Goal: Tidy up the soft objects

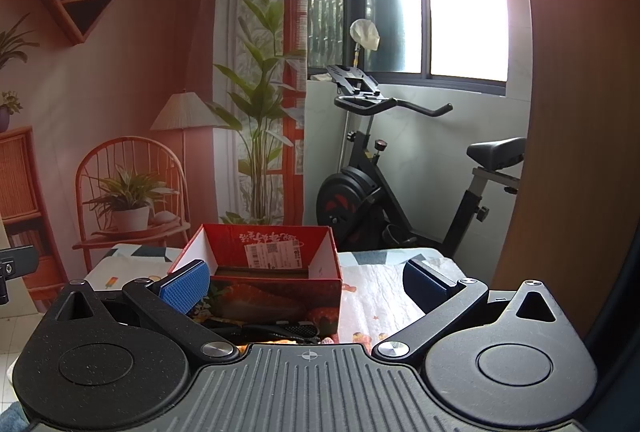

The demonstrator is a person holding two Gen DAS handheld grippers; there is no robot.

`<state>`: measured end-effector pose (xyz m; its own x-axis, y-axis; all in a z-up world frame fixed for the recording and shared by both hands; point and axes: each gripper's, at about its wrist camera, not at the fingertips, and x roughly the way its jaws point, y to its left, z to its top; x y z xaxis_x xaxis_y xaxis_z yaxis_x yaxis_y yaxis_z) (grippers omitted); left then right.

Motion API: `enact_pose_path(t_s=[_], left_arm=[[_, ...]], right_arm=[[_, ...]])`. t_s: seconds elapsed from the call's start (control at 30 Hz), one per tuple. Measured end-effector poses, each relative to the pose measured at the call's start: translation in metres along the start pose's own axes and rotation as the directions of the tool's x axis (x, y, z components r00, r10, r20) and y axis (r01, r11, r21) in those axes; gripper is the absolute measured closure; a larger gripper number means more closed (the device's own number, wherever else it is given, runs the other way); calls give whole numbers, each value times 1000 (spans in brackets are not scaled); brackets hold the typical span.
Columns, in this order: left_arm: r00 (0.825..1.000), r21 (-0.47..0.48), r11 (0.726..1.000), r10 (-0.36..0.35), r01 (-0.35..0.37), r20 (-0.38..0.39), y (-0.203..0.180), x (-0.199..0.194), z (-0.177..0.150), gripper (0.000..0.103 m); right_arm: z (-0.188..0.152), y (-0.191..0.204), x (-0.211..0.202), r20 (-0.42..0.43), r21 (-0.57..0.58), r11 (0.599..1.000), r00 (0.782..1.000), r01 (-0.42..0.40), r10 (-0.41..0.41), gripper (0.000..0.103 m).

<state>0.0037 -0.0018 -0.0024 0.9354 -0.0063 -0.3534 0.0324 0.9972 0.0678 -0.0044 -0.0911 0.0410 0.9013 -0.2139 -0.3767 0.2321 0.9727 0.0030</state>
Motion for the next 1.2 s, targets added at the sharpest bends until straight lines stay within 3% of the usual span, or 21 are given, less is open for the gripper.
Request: enact_pose_path(t_s=[1.2], left_arm=[[1000,-5,1000,-11,11,-10,2,2,-1,0]], right_arm=[[-2,-1,2,-3,1,1000,1000,-9,9,0]])
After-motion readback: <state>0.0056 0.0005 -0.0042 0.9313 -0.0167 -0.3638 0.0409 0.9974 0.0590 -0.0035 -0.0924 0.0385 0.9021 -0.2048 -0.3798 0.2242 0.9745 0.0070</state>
